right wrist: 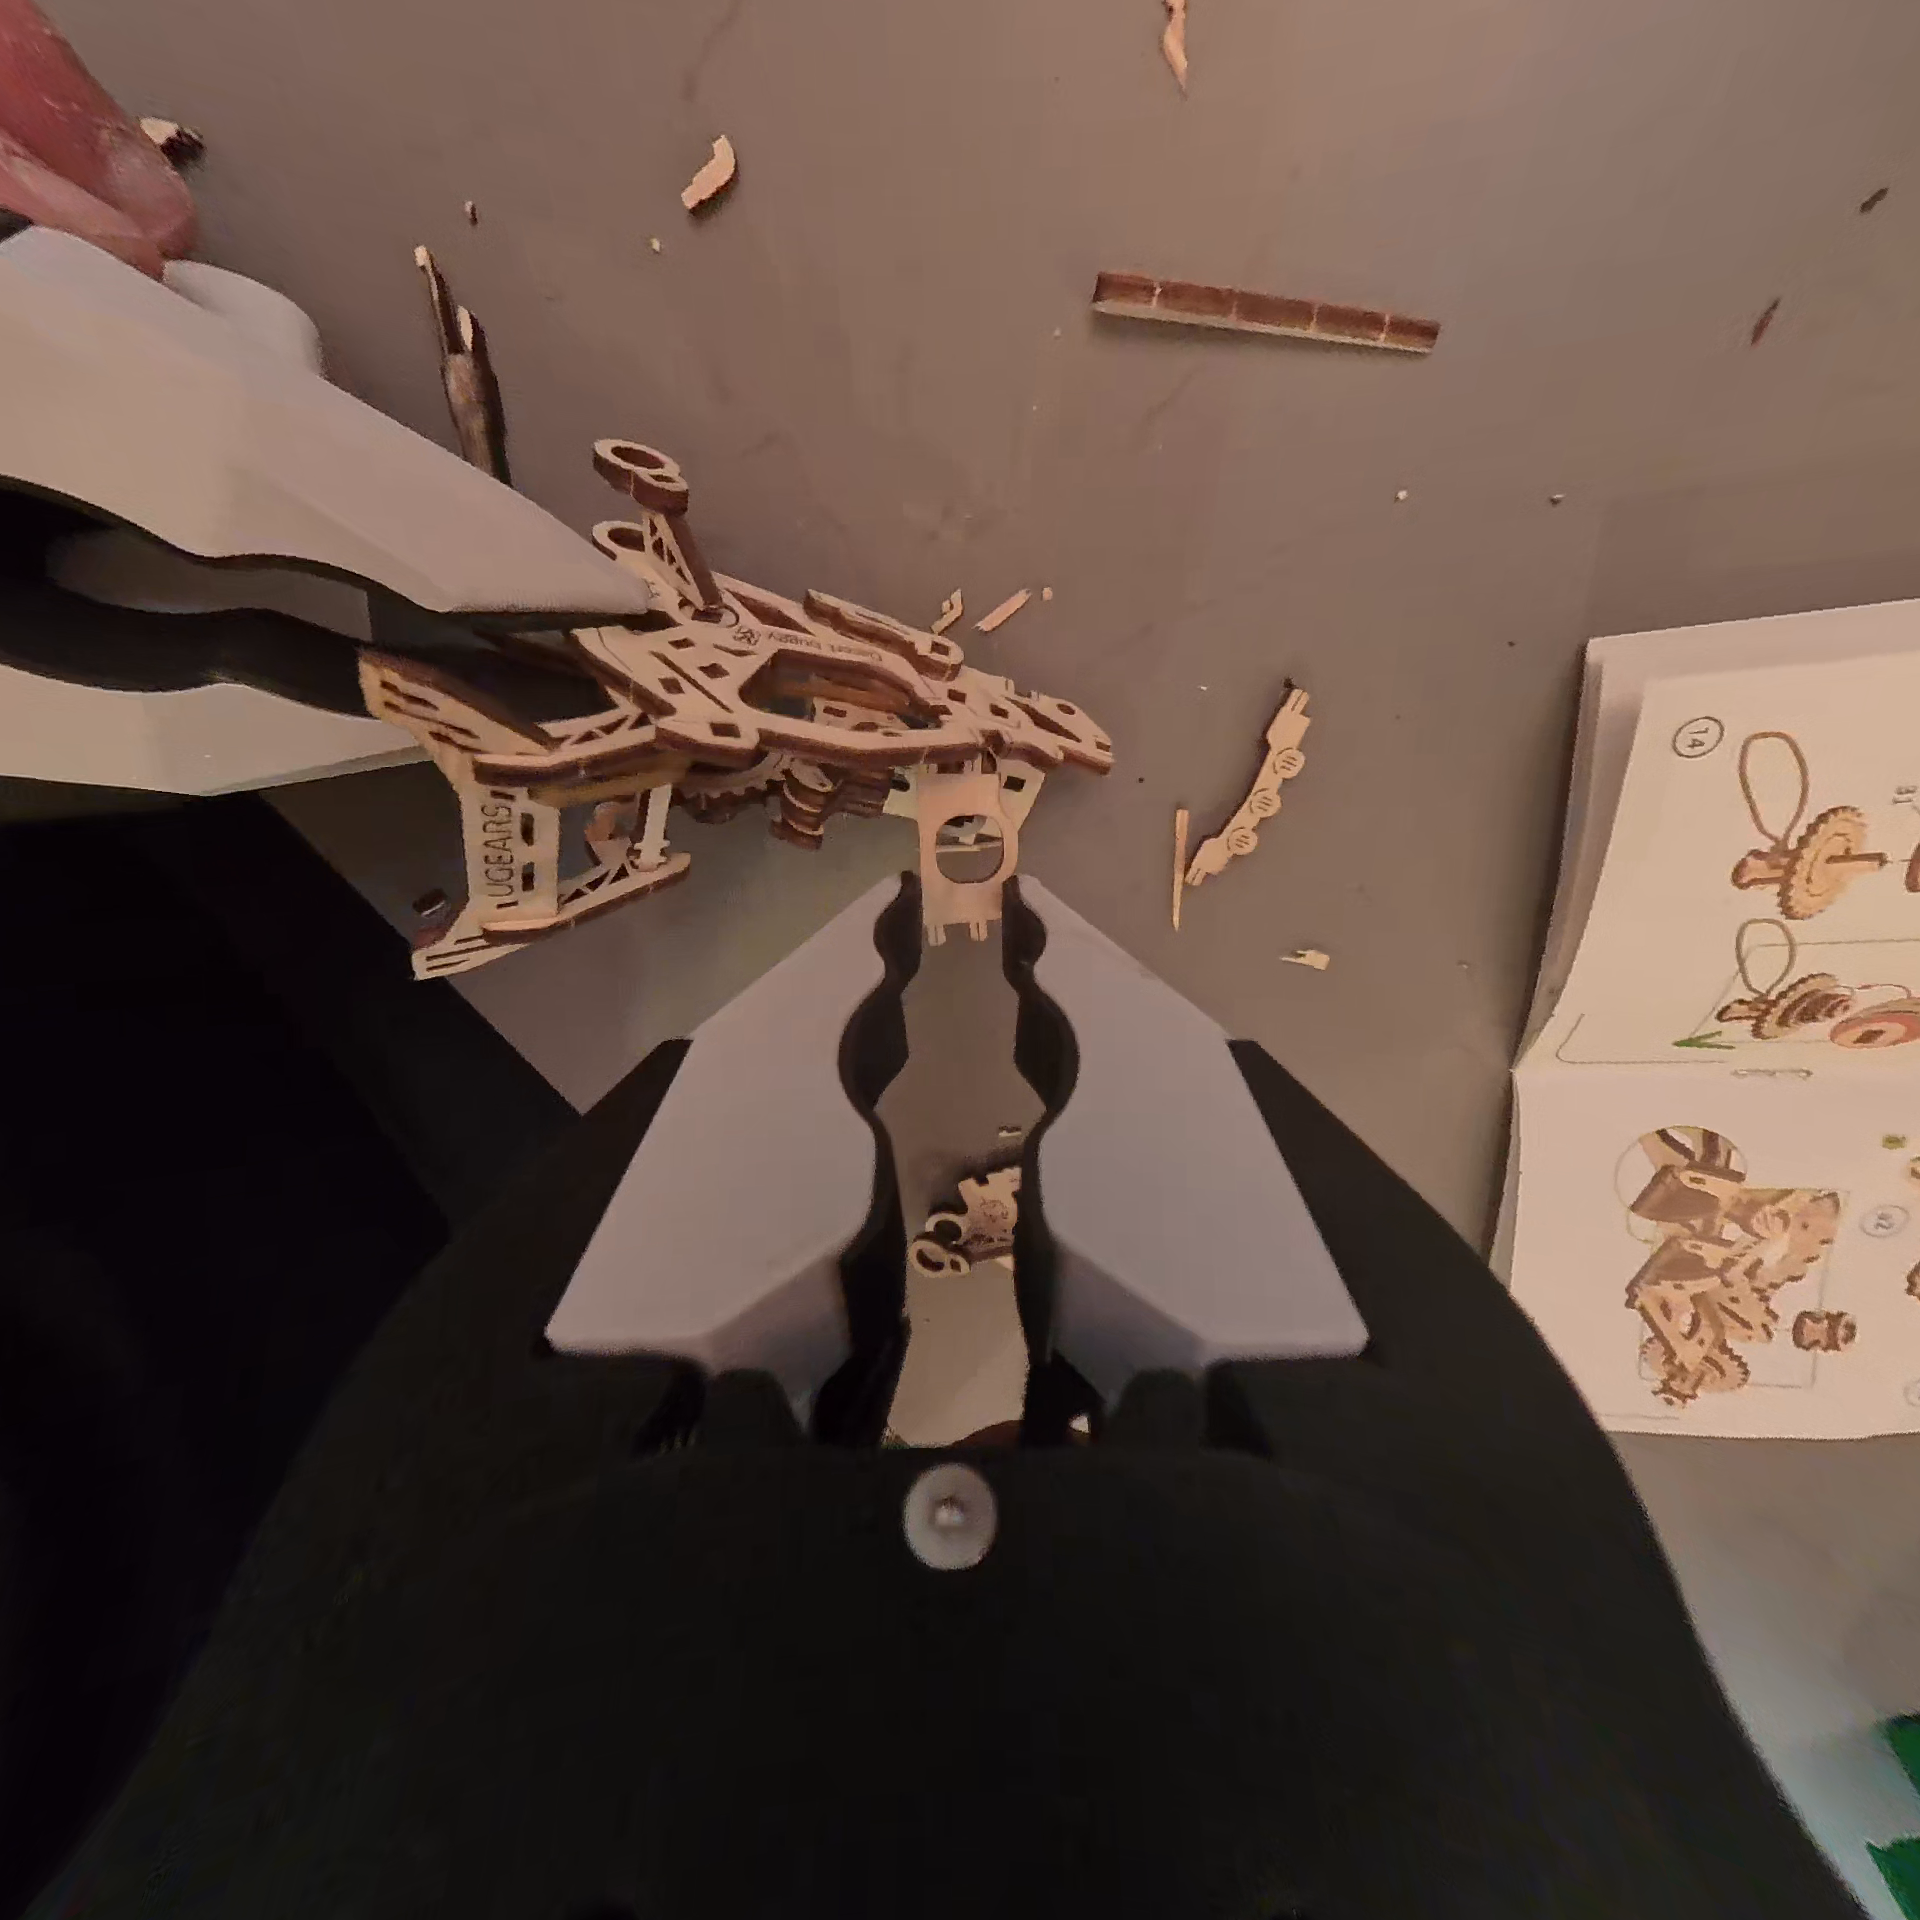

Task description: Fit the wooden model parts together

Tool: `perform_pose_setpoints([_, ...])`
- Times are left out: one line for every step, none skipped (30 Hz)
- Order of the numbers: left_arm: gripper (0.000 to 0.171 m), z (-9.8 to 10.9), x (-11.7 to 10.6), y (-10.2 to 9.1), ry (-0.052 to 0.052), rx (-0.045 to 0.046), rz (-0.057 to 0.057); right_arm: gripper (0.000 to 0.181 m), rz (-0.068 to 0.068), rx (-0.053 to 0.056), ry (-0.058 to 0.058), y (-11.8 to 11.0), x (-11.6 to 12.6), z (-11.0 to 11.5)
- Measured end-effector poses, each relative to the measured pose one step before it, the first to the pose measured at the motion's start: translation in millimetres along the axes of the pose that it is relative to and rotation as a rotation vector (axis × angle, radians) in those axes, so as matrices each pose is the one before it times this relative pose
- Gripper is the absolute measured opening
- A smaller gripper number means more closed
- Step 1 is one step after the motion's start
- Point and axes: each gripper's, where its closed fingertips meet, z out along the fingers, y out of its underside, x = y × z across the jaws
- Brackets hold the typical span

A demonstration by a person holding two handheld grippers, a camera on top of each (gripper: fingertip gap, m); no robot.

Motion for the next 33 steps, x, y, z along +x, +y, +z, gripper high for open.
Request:
perform_pose_setpoints([0.010, 0.08, -0.14, -0.76, -0.0036, 0.00037, 0.0073, 0.012, 0.0007, -0.0048, 0.0005, -0.15, -0.08, -0.63])
perform_pose_setpoints([0.010, -0.03, 0.09, -0.90, -0.0039, 0.00142, 0.0071, 0.012, -0.0021, -0.0107, 0.0093, 0.49, 0.95, -0.66])
perform_pose_setpoints([0.009, 0.14, 0.41, -1.01, -0.0026, 0.00090, 0.0072, 0.012, -0.0069, -0.0157, 0.0105, 1.13, 0.61, -0.46])
perform_pose_setpoints([0.009, 0.14, 0.17, -1.00, -0.0050, 0.00107, 0.0088, 0.012, -0.0019, 0.0011, -0.0059, -1.65, -1.71, -0.94])
perform_pose_setpoints([0.009, -0.15, -0.59, -0.77, -0.0087, -0.00031, 0.0098, 0.012, 0.0020, 0.0049, -0.0079, -2.08, -1.48, -0.82])
perform_pose_setpoints([0.009, 0.02, 0.11, -0.69, 0.0001, 0.00103, 0.0015, 0.012, -0.0017, -0.0148, 0.0115, 1.12, 1.89, -0.29])
perform_pose_setpoints([0.009, 0.16, 0.47, -0.63, 0.0022, 0.00230, 0.0000, 0.012, -0.0003, -0.0089, 0.0039, 0.32, 0.92, -0.01])
perform_pose_setpoints([0.010, 0.17, -0.13, -0.23, -0.0018, 0.00156, 0.0016, 0.012, 0.0030, 0.0051, -0.0060, -1.61, -0.62, -0.28])
perform_pose_setpoints([0.009, 0.20, -0.28, 0.22, -0.0016, 0.00030, 0.0009, 0.012, 0.0012, 0.0008, 0.0037, -0.82, 0.61, -0.44])
perform_pose_setpoints([0.010, 0.29, -0.15, 0.34, 0.0014, 0.00011, -0.0049, 0.012, 0.0000, -0.0052, 0.0082, 0.23, 1.33, -0.17])
perform_pose_setpoints([0.010, 0.14, 0.00, 0.10, 0.0015, 0.00212, -0.0022, 0.012, 0.0048, 0.0061, -0.0054, -1.49, -0.47, -0.15])
perform_pose_setpoints([0.010, -0.06, -0.55, 0.00, -0.0025, 0.00094, 0.0009, 0.012, 0.0067, 0.0080, -0.0088, -1.58, -0.67, 0.19])
perform_pose_setpoints([0.010, -0.16, -0.01, -0.26, 0.0007, 0.00203, -0.0014, 0.012, 0.0050, 0.0037, 0.0004, -0.76, 0.87, 0.06])
perform_pose_setpoints([0.010, 0.07, -0.06, -0.15, -0.0003, 0.00077, -0.0028, 0.012, 0.0066, 0.0081, -0.0052, -1.21, 0.19, 0.20])
perform_pose_setpoints([0.010, 0.16, -0.41, 0.54, -0.0013, -0.00158, -0.0007, 0.012, 0.0072, 0.0060, -0.0040, -0.87, 0.27, 0.56])
perform_pose_setpoints([0.010, 0.07, 0.16, 0.07, 0.0023, 0.00126, -0.0017, 0.012, 0.0047, -0.0011, 0.0068, 0.60, 1.48, 1.04])
perform_pose_setpoints([0.010, 0.12, 0.37, -0.08, 0.0016, 0.00170, -0.0032, 0.012, 0.0037, 0.0014, 0.0041, 0.45, 0.81, 1.38])
perform_pose_setpoints([0.010, 0.18, -0.19, 0.14, -0.0006, 0.00007, -0.0032, 0.012, 0.0066, 0.0120, -0.0077, -0.80, -1.28, 1.41])
perform_pose_setpoints([0.010, 0.02, -0.80, 0.53, -0.0019, -0.00048, -0.0062, 0.012, 0.0052, 0.0159, -0.0032, -0.87, -0.76, 1.16])
perform_pose_setpoints([0.010, -0.09, -1.20, 0.73, -0.0019, 0.00014, -0.0083, 0.012, 0.0065, 0.0207, 0.0015, -1.09, 0.09, 0.42])
perform_pose_setpoints([0.010, -0.26, -1.18, 0.40, -0.0019, 0.00193, -0.0089, 0.012, 0.0098, 0.0208, -0.0056, -0.65, -0.77, 0.15])
perform_pose_setpoints([0.010, -0.06, -0.41, 0.56, 0.0015, -0.00045, -0.0054, 0.012, 0.0084, 0.0148, -0.0068, 0.48, -0.91, 0.49])
perform_pose_setpoints([0.010, 0.27, 0.03, 0.40, 0.0018, -0.00061, -0.0021, 0.012, 0.0060, 0.0154, 0.0026, 0.62, 0.38, 0.70])
perform_pose_setpoints([0.010, 0.18, 0.25, 0.28, 0.0004, -0.00059, -0.0013, 0.012, 0.0062, 0.0166, 0.0008, 0.44, 0.31, 0.91])
perform_pose_setpoints([0.010, 0.11, 0.03, 0.19, 0.0000, 0.00043, -0.0026, 0.012, 0.0083, 0.0185, -0.0028, 0.04, 0.07, 0.83])
perform_pose_setpoints([0.009, 0.18, -0.11, 0.39, 0.0004, -0.00112, -0.0035, 0.012, 0.0087, 0.0257, -0.0016, -1.06, 0.23, 0.44])
perform_pose_setpoints([0.010, 0.15, -0.13, 0.46, 0.0001, -0.00126, -0.0006, 0.012, 0.0061, 0.0213, 0.0010, -0.37, 0.45, 0.98])
perform_pose_setpoints([0.010, 0.25, 0.00, 0.50, 0.0010, -0.00036, -0.0034, 0.012, 0.0034, 0.0141, 0.0006, 0.61, 0.35, 1.34])
perform_pose_setpoints([0.010, 0.28, -0.07, 0.45, 0.0013, -0.00088, -0.0031, 0.012, 0.0044, 0.0158, -0.0003, 0.25, 0.39, 1.19])
perform_pose_setpoints([0.010, 0.16, -0.14, 0.46, 0.0010, -0.00024, -0.0034, 0.012, 0.0068, 0.0131, -0.0036, 0.40, 0.12, 1.27])
perform_pose_setpoints([0.010, -0.02, -0.06, 0.15, 0.0022, 0.00106, -0.0055, 0.012, 0.0028, 0.0123, -0.0020, 0.18, 0.04, 1.32])
perform_pose_setpoints([0.009, 0.11, -0.34, 0.36, 0.0022, 0.00044, -0.0064, 0.012, -0.0009, 0.0128, 0.0015, -0.20, 0.19, 0.94])
perform_pose_setpoints([0.010, 0.05, -0.24, 0.36, 0.0013, 0.00070, -0.0038, 0.012, 0.0008, 0.0099, 0.0017, -0.07, 0.00, 0.73])
